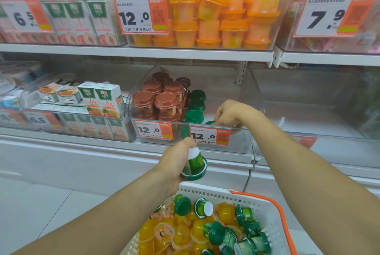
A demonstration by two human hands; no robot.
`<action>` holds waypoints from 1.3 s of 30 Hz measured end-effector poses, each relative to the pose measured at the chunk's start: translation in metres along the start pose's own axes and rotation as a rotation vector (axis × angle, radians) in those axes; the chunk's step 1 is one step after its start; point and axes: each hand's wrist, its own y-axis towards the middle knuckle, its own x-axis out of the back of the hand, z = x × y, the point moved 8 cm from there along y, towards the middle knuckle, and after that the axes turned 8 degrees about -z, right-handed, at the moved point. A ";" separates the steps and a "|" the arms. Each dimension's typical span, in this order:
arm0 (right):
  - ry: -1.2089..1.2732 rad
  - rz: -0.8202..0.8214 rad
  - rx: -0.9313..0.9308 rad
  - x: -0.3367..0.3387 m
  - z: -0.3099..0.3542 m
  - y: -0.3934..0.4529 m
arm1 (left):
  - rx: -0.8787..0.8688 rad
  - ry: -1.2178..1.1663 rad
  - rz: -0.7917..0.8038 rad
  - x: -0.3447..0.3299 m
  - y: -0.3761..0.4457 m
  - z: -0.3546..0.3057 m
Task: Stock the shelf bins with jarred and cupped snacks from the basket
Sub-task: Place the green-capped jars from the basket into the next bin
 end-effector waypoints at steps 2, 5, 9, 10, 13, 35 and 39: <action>0.056 0.056 -0.038 -0.003 -0.003 -0.001 | 0.002 0.012 -0.003 0.000 0.000 0.000; 0.084 0.087 -0.056 -0.004 -0.004 -0.004 | 0.004 -0.007 0.015 -0.001 -0.002 -0.001; 0.118 0.109 -0.035 0.001 0.000 -0.010 | -0.006 -0.096 0.030 -0.001 -0.001 -0.006; 0.105 0.084 -0.008 0.007 0.003 -0.011 | -0.008 -0.126 0.034 -0.001 -0.001 -0.007; 0.098 -0.109 0.140 0.035 0.022 -0.022 | -0.023 -0.192 0.044 0.000 -0.003 -0.013; 0.156 -0.118 0.745 0.052 0.092 -0.083 | -0.074 -0.498 0.218 0.003 -0.019 -0.055; 0.353 -0.043 0.730 0.057 0.089 -0.088 | -0.109 -0.545 0.226 0.003 -0.017 -0.058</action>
